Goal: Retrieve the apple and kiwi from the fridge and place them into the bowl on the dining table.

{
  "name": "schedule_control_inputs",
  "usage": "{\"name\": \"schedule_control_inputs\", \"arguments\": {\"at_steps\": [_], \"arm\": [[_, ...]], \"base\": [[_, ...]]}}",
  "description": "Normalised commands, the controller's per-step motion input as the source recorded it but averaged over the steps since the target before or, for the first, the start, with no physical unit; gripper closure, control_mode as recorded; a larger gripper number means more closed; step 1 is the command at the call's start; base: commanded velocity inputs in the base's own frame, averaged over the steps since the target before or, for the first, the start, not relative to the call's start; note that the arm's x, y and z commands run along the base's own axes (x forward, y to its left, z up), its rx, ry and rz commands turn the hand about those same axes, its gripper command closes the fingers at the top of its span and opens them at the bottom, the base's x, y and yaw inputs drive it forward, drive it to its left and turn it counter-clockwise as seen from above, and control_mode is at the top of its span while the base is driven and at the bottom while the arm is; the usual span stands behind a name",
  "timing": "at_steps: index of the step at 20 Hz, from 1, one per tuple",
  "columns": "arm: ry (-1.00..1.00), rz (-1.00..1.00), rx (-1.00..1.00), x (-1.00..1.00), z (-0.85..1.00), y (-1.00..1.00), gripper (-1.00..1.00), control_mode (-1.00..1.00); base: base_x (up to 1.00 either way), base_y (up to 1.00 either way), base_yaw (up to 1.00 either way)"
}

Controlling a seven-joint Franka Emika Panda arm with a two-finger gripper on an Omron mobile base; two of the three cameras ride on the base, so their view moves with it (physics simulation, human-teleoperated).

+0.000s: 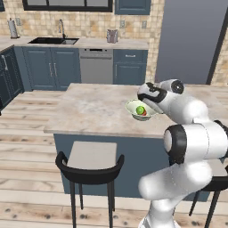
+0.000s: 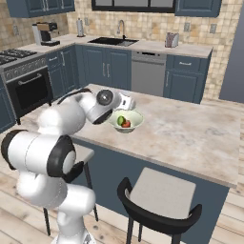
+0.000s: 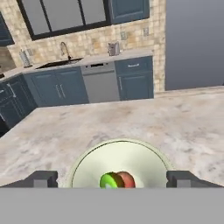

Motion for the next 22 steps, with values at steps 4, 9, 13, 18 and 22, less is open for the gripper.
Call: {"name": "schedule_control_inputs", "arguments": {"at_steps": [4, 9, 13, 18, 22], "arm": [[-0.24, -0.09, -0.05, -1.0, 0.94, -0.04, -1.0, -1.0], [-0.13, -0.12, -0.12, -0.99, 0.99, 0.0, -1.0, -1.0], [-0.02, -0.13, -0.16, -0.72, 0.97, 0.0, -1.0, -1.0], [0.0, -0.11, -0.12, -0.57, 0.97, -0.04, -1.0, -1.0], [0.0, -0.12, -0.12, -0.52, 1.0, -0.02, -1.0, -1.0]], "base": [[0.0, 0.0, 0.0], [0.0, 0.0, 0.0], [0.0, 0.0, 0.0], [0.0, 0.0, 0.0], [0.0, 0.0, 0.0]]}}
